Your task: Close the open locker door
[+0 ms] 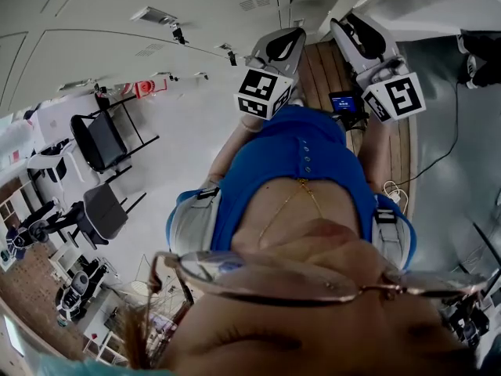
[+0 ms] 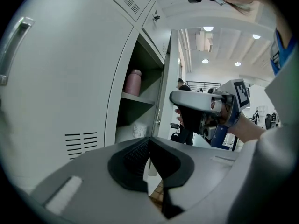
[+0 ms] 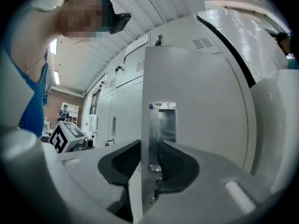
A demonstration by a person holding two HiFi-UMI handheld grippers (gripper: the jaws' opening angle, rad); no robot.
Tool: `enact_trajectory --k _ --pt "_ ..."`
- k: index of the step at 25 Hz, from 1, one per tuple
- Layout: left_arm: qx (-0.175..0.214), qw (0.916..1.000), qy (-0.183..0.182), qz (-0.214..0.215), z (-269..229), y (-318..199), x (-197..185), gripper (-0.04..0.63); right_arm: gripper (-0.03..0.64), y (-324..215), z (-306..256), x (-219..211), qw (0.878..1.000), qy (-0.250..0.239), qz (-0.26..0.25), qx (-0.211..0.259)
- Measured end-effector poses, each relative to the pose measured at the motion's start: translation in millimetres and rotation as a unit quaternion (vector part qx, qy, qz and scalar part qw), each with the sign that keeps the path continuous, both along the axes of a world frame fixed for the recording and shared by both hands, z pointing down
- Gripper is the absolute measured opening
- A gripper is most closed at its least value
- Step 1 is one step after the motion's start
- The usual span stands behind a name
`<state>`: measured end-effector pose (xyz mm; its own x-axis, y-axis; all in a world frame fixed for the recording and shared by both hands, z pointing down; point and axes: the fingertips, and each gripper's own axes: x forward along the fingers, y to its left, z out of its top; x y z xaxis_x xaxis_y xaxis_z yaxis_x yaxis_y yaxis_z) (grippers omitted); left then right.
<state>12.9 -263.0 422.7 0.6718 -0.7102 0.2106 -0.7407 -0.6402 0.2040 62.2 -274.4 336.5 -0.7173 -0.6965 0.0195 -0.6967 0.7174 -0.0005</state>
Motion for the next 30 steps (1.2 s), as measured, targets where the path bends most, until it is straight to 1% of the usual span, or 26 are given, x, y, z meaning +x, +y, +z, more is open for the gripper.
enact_trajectory --k 8,18,30 --pt "0.001 1.0000 -0.004 -0.009 1.6 -8.6 -8.4 -0.002 0.110 -14.8 0.4 -14.3 1.000 0.002 -0.015 0.006" --pt "0.001 0.9997 -0.003 -0.022 1.7 -26.6 -26.0 -0.002 0.115 -38.7 1.2 -32.6 1.000 0.002 -0.015 0.016" --pt "-0.003 0.9999 -0.005 -0.014 8.4 -47.9 -34.2 -0.002 0.114 -63.5 5.7 -46.9 0.999 -0.005 -0.026 0.018"
